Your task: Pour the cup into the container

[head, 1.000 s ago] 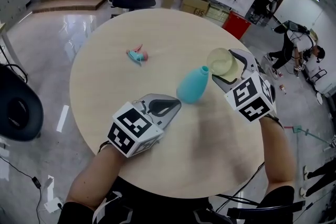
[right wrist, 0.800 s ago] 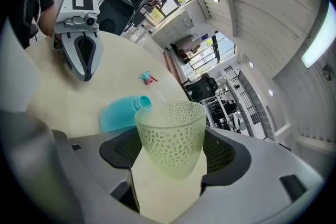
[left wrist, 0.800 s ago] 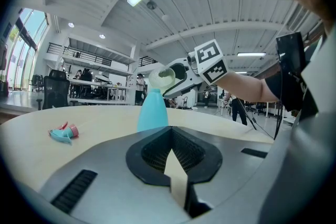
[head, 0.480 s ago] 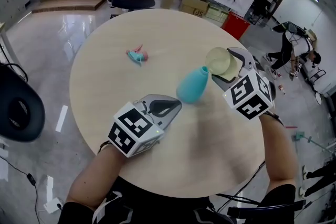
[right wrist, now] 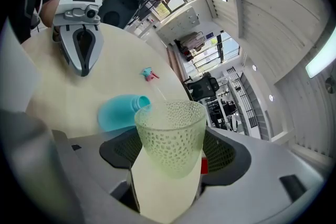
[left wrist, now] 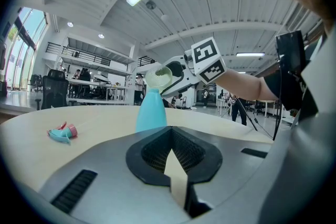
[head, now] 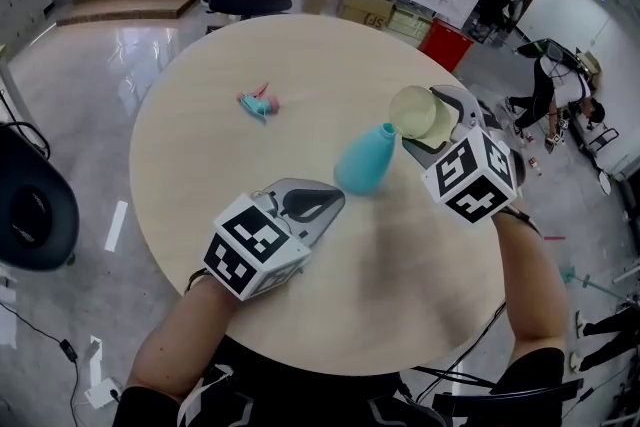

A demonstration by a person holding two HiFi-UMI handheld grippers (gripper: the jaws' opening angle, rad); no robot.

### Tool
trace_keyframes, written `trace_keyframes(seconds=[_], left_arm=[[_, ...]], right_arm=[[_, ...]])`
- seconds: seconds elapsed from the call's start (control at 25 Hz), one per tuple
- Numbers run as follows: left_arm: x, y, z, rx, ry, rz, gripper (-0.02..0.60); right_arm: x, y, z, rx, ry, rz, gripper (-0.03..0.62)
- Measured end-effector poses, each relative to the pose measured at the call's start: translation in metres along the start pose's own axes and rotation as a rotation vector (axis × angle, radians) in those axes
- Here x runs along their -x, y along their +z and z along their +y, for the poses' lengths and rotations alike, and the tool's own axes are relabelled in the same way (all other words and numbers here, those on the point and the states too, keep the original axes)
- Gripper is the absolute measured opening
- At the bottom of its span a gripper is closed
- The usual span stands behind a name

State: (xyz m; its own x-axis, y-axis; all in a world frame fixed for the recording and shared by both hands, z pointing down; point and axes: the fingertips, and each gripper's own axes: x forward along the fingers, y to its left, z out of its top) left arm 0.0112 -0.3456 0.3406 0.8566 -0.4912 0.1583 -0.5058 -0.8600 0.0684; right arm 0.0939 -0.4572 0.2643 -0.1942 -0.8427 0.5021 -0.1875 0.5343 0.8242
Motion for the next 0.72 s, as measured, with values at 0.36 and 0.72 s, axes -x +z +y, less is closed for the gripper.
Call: trace_keyframes(seconds=[0.36, 0.72], left_arm=[[0.0017, -0.003, 0.0002, -0.001, 0.0, -0.001, -0.002], [0.0023, 0.0002, 0.0016, 0.001, 0.0, 0.0, -0.002]], right_arm=[[-0.001, 0.0036, 0.0022, 0.032, -0.012, 0.013, 0.367], [-0.0016, 0.0066, -0.0014, 0.05, -0.021, 0.017, 0.367]])
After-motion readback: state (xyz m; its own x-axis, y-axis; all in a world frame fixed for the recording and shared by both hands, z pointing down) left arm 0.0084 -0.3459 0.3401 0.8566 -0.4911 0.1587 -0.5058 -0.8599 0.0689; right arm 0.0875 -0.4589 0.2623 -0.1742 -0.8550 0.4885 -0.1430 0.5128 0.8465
